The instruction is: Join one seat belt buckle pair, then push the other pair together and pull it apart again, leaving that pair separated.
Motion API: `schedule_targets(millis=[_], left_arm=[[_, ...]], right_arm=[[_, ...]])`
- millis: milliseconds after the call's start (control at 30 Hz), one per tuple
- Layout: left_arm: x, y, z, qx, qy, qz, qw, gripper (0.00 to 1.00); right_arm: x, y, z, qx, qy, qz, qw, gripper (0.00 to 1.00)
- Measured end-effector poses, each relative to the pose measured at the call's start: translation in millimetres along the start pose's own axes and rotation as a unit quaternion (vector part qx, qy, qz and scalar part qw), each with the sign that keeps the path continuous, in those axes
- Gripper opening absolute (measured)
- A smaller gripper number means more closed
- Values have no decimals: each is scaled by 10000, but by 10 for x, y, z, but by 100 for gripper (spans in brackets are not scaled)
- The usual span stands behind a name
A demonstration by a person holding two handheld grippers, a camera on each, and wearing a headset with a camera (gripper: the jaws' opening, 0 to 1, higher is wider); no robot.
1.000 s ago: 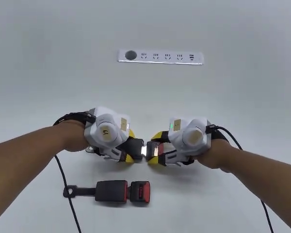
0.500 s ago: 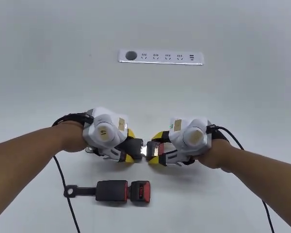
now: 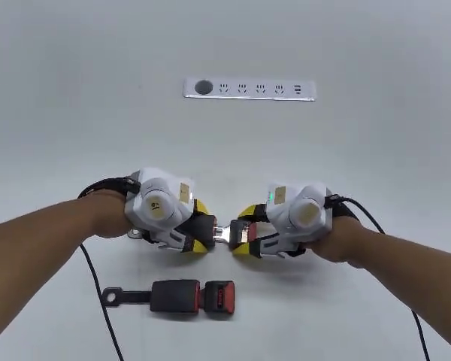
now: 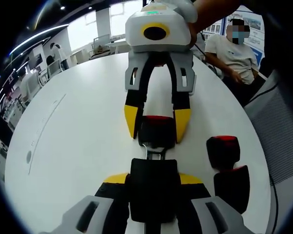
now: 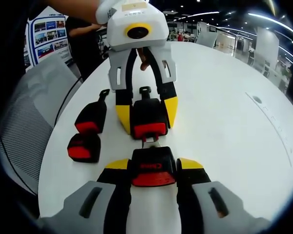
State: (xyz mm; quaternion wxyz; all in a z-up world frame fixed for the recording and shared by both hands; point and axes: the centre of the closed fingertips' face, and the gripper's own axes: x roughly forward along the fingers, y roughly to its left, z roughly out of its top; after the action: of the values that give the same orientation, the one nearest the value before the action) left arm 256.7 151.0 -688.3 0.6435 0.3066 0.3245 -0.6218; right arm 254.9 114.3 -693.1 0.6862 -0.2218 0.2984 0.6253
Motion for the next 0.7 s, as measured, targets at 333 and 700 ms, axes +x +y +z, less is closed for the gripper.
schedule_targets(millis=[333, 700], left_arm=[[7, -14, -2, -36, -77, 11, 10000, 38], [13, -6, -8, -65, -131, 17, 9999, 38]], right_arm=[[-118, 9, -126, -71, 78, 74, 9999, 34], [-322, -23, -304, -69, 108, 54, 9999, 34]])
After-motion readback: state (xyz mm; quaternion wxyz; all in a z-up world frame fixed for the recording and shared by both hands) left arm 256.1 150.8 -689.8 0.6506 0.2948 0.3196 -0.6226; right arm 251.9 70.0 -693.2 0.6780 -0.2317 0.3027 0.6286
